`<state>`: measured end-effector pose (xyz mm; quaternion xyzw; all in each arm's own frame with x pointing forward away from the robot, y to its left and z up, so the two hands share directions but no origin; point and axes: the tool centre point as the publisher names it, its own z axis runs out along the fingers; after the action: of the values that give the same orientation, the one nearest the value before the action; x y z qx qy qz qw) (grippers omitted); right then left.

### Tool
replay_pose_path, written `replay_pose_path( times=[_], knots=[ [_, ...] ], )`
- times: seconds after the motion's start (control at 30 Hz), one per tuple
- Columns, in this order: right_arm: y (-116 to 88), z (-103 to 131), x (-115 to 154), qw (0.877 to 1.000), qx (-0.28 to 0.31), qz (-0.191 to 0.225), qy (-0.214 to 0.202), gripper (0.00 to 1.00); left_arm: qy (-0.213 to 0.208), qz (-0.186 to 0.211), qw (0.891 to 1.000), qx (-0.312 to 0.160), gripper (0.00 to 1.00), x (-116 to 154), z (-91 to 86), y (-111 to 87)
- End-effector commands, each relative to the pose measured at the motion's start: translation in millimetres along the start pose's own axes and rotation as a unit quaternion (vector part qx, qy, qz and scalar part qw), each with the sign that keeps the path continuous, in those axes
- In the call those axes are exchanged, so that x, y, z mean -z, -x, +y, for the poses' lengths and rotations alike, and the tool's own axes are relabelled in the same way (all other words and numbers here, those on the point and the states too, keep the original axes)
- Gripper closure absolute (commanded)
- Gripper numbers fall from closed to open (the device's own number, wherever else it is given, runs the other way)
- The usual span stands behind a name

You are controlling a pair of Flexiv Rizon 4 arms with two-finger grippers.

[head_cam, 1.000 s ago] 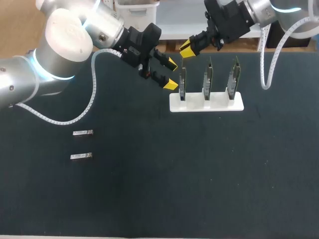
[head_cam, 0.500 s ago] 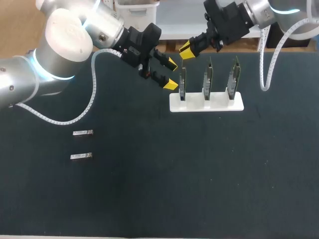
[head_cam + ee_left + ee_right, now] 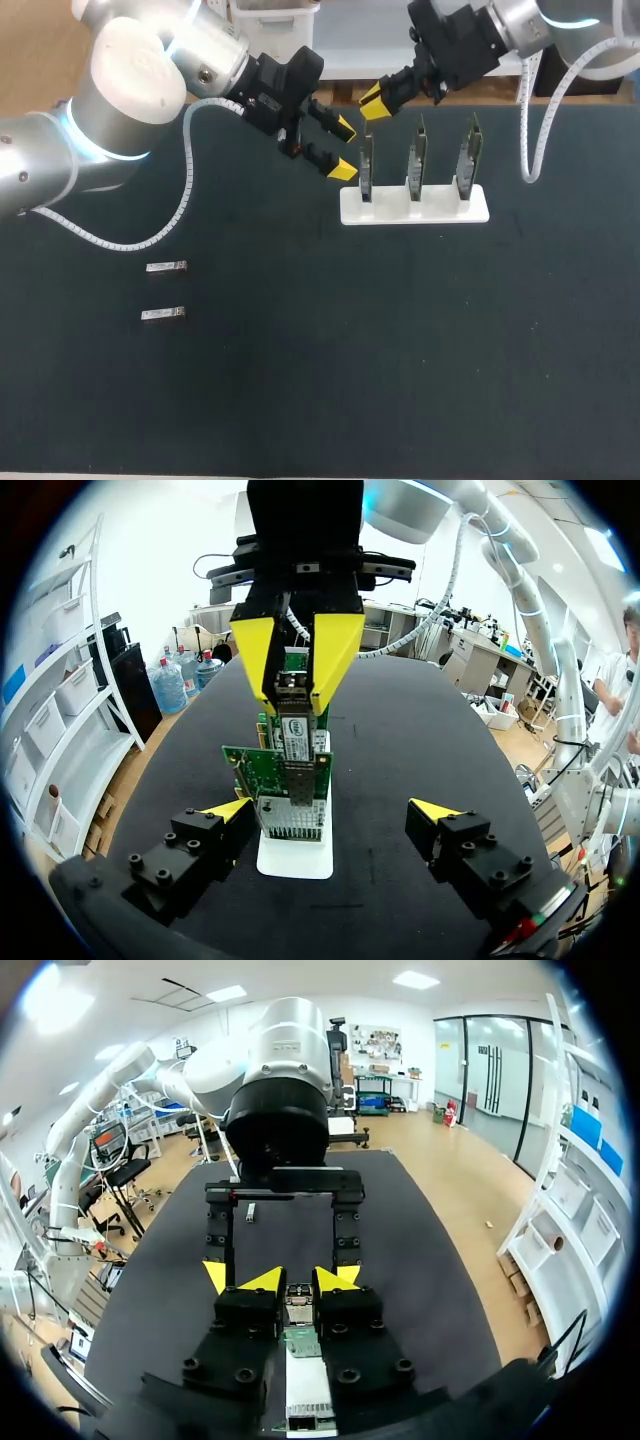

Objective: Pick up the optical module with the left hand, and insert it into the network port with the right hand.

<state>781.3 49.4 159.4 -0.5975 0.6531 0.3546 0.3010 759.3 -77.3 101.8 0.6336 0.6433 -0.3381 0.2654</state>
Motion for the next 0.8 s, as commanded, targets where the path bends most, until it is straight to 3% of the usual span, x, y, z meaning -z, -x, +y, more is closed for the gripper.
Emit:
replay_pose_path(
  times=[0.03,0.57,0.67,0.7,0.8],
  knots=[
    [0,1,-1,1.000,0.001,0.002,-0.002,0.00,-0.002,0.002,1.000,0.001,0.00,0,2.2,1.0],
    [7,6,9,0.999,-0.007,-0.024,0.020,0.00,-0.002,0.002,1.000,0.001,0.00,0,2.2,1.0],
    [8,6,10,1.000,-0.004,-0.024,0.018,0.95,-0.002,0.002,1.000,0.001,0.00,0,2.2,1.0],
    [8,7,10,1.000,-0.002,-0.023,0.016,1.00,-0.002,0.002,1.000,0.001,0.00,0,2.2,1.0],
    [8,8,8,1.000,0.001,-0.019,0.012,1.00,-0.002,0.002,1.000,0.001,0.00,0,2.2,1.0]
  ],
)
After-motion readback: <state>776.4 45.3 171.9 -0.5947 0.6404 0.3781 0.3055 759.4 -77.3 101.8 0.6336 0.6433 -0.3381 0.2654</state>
